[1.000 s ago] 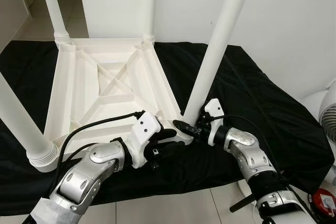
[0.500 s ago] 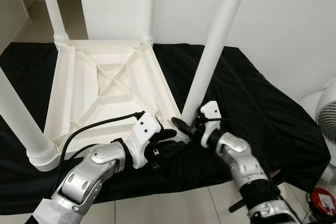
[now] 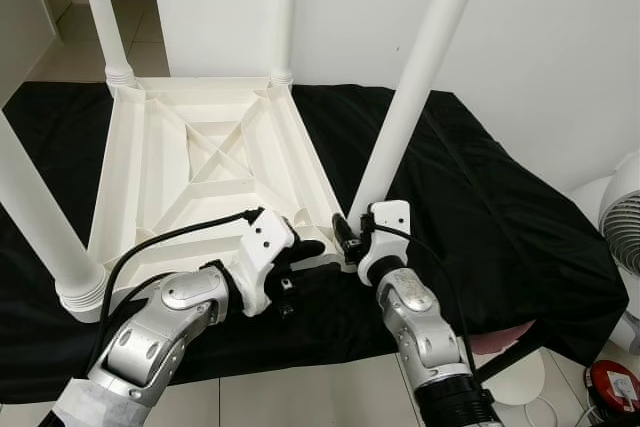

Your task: Building children table

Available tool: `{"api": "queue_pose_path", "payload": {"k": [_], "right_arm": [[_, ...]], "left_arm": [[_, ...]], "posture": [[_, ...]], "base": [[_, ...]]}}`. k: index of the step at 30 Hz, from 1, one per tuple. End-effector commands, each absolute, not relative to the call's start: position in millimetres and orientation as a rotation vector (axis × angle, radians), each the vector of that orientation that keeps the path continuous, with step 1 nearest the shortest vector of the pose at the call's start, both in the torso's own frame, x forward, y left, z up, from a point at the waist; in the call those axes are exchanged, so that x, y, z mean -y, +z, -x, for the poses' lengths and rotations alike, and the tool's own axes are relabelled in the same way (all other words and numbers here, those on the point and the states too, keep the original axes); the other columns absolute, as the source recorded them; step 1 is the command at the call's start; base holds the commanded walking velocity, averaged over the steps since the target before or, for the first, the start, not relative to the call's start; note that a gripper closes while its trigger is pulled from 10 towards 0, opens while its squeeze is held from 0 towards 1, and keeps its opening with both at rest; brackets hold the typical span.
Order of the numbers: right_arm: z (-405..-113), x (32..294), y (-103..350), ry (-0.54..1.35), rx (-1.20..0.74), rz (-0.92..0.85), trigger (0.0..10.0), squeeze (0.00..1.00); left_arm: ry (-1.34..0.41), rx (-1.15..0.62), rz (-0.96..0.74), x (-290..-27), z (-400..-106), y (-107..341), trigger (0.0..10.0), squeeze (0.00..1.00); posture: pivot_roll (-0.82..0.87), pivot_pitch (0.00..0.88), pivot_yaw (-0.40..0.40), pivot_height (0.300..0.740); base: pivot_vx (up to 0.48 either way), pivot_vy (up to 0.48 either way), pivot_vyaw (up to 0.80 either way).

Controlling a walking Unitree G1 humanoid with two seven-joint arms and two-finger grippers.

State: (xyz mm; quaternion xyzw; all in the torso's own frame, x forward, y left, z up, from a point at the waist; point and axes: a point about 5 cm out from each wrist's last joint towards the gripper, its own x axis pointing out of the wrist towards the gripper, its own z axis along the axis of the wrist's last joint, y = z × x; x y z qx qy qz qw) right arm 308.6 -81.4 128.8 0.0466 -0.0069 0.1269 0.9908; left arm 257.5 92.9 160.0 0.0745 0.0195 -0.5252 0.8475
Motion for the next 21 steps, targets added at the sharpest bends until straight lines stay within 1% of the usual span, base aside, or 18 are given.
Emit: {"api": "queue_pose_path", "payload": {"k": [1,2,3,4,5,10,13,15,17,18,19,20,21], "right_arm": [[-307,81,137,0.279,0.049,-0.102,10.0,0.00],[-307,81,137,0.279,0.049,-0.102,10.0,0.00],[-306,82,138,0.300,0.053,-0.102,10.0,0.07],[-306,82,138,0.300,0.053,-0.102,10.0,0.07],[-306,84,139,0.314,0.056,-0.113,10.0,1.00],[-303,93,144,0.341,0.074,-0.134,10.0,1.00],[-297,107,143,0.356,0.073,-0.115,10.0,1.00],[-297,107,143,0.356,0.073,-0.115,10.0,1.00],[-293,116,139,0.373,0.052,-0.100,10.0,1.00],[-293,116,139,0.373,0.052,-0.100,10.0,1.00],[-290,122,137,0.418,0.046,-0.080,10.0,0.00],[-287,128,135,0.470,0.035,-0.065,10.0,0.00],[-287,128,135,0.470,0.035,-0.065,10.0,0.00]], "left_arm": [[-1.125,-0.041,-0.170,-92,-257,159,10.0,0.00],[-1.125,-0.041,-0.170,-92,-257,159,10.0,0.00],[-1.127,-0.040,-0.170,-92,-257,159,10.0,0.00],[-1.127,-0.040,-0.170,-92,-257,159,10.0,0.00],[-1.128,-0.039,-0.169,-92,-257,159,10.0,0.00],[-1.127,-0.037,-0.166,-91,-256,159,10.0,0.00],[-1.132,-0.036,-0.164,-90,-255,159,10.0,0.00],[-1.132,-0.036,-0.164,-90,-255,159,10.0,0.00],[-1.134,-0.035,-0.165,-90,-255,159,10.0,0.00],[-1.134,-0.035,-0.165,-90,-255,159,10.0,0.00],[-1.135,-0.034,-0.166,-91,-255,160,10.0,0.00],[-1.138,-0.035,-0.167,-91,-255,160,10.0,0.00],[-1.138,-0.035,-0.167,-91,-255,160,10.0,0.00]], "posture": [[0.07,0.023,-0.101,0.740],[0.07,0.023,-0.101,0.740],[0.07,0.023,-0.104,0.740],[0.07,0.023,-0.104,0.740],[0.07,0.021,-0.105,0.740],[0.07,0.021,-0.109,0.740],[0.07,0.020,-0.112,0.740],[0.07,0.020,-0.112,0.740],[0.07,0.020,-0.112,0.740],[0.07,0.020,-0.112,0.740],[0.07,0.019,-0.108,0.740],[0.07,0.018,-0.107,0.740],[0.07,0.018,-0.107,0.740]], "base": [[0.000,0.000,0.00],[0.000,0.000,0.00],[0.000,0.000,0.00],[0.000,0.000,0.00],[0.000,0.000,0.00],[0.000,0.000,0.00],[0.000,0.000,0.00],[0.000,0.000,0.00],[0.000,0.000,0.00],[0.000,0.000,0.00],[0.000,0.000,0.00],[0.000,0.000,0.00],[0.000,0.000,0.00]]}}
